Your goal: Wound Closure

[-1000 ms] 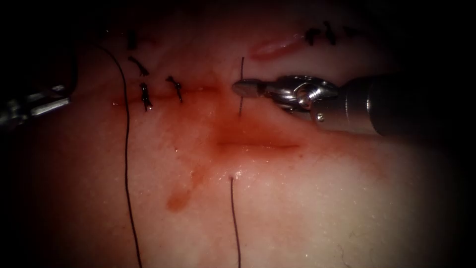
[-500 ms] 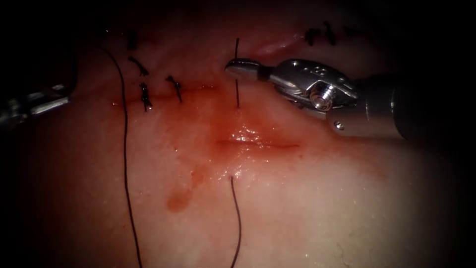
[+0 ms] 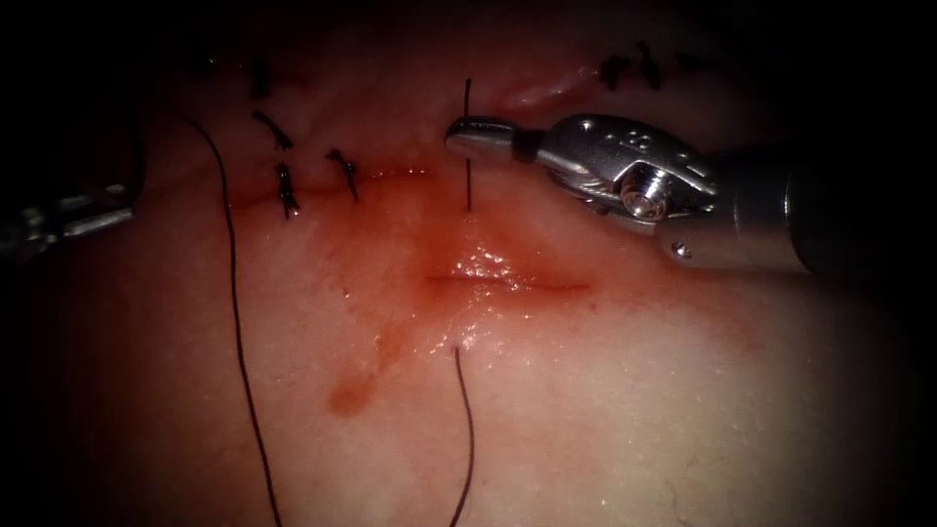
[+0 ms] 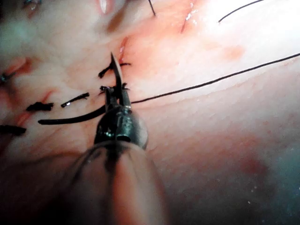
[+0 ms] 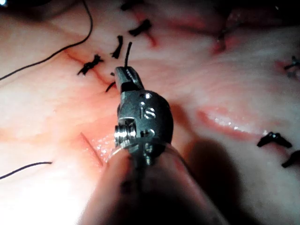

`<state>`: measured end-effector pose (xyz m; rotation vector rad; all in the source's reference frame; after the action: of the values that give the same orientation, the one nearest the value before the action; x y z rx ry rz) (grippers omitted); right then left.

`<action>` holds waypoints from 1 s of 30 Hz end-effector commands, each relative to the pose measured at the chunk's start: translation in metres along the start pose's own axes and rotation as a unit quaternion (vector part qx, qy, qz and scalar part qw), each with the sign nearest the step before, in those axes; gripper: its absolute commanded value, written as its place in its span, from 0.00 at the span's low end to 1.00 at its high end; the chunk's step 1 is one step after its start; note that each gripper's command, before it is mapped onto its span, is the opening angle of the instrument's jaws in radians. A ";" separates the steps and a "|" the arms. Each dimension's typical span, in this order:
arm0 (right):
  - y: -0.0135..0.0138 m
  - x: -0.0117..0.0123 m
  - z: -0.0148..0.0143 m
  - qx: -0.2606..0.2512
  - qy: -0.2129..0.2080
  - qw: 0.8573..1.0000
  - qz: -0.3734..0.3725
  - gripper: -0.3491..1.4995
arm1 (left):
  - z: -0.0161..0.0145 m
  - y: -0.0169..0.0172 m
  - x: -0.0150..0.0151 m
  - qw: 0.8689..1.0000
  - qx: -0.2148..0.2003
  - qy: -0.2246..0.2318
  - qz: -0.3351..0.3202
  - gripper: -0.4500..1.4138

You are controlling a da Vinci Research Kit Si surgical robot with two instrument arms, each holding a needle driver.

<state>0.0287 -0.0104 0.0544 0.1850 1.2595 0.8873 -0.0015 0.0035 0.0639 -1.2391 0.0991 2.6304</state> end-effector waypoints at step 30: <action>0.0017 0.0044 -0.0034 -0.020 0.048 0.995 -0.090 0.99 | -0.0098 0.0004 0.0048 0.995 0.068 -0.069 -0.013 0.99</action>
<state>0.0238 -0.0080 0.0506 -0.0086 1.3199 0.7503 0.0020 0.0021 0.0521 -1.0061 0.2948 2.6304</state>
